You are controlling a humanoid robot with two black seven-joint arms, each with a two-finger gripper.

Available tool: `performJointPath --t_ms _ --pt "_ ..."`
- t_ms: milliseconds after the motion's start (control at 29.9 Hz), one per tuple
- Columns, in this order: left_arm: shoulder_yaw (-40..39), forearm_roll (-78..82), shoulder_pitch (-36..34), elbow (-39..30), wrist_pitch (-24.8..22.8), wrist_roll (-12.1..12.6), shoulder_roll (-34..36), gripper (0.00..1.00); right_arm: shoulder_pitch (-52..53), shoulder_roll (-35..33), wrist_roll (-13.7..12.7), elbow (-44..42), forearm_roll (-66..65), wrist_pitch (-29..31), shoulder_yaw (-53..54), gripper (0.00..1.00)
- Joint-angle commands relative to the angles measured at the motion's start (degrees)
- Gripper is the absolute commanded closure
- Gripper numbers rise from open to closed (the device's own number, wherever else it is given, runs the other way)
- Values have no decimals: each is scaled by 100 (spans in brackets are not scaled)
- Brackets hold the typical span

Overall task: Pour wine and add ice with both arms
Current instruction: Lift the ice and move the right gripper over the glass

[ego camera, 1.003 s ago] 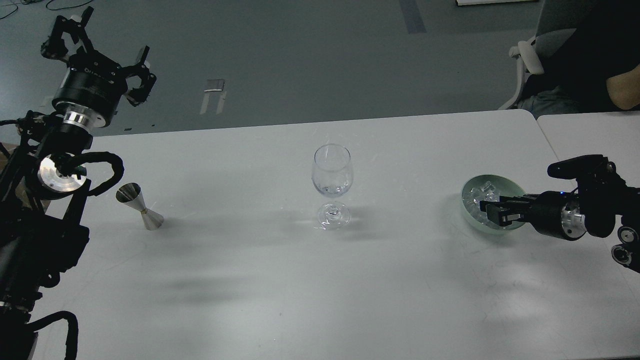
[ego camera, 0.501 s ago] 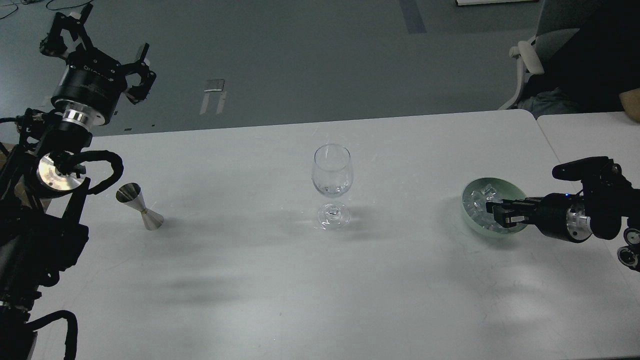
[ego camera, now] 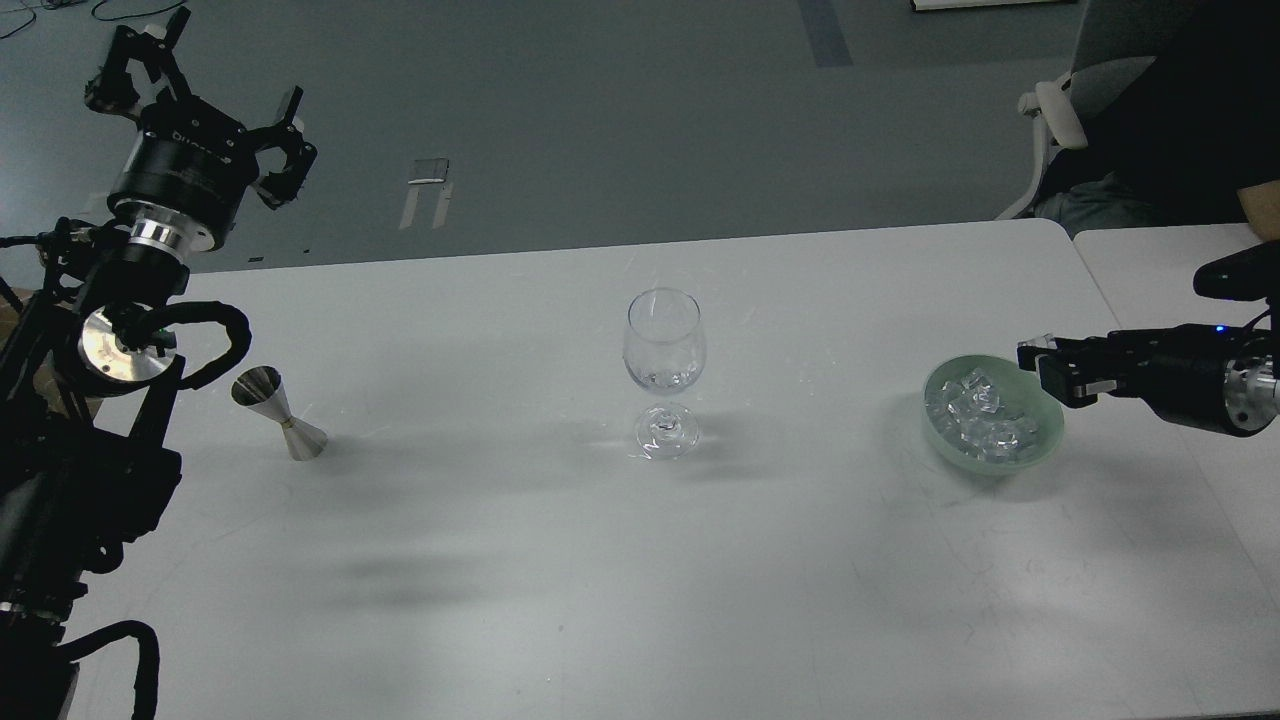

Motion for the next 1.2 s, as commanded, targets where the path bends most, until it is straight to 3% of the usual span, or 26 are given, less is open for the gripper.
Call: performJointPath --t_ms 0,201,301,635,1170 --pt "0 4 -1 6 7 0 -5 2 599 -246 1 434 221 131 3 85" --pt "0 4 -1 6 -2 0 4 2 2014 17 -8 672 319 1211 126 85" --pt "0 4 -1 6 7 0 -5 2 2480 631 -8 655 319 1475 108 85" --pt "0 13 -19 6 25 0 -14 2 2657 2380 -351 444 12 1528 -93 85" --pt "0 4 -1 6 -2 0 -14 2 2648 3445 -351 -453 -103 1577 -393 85"
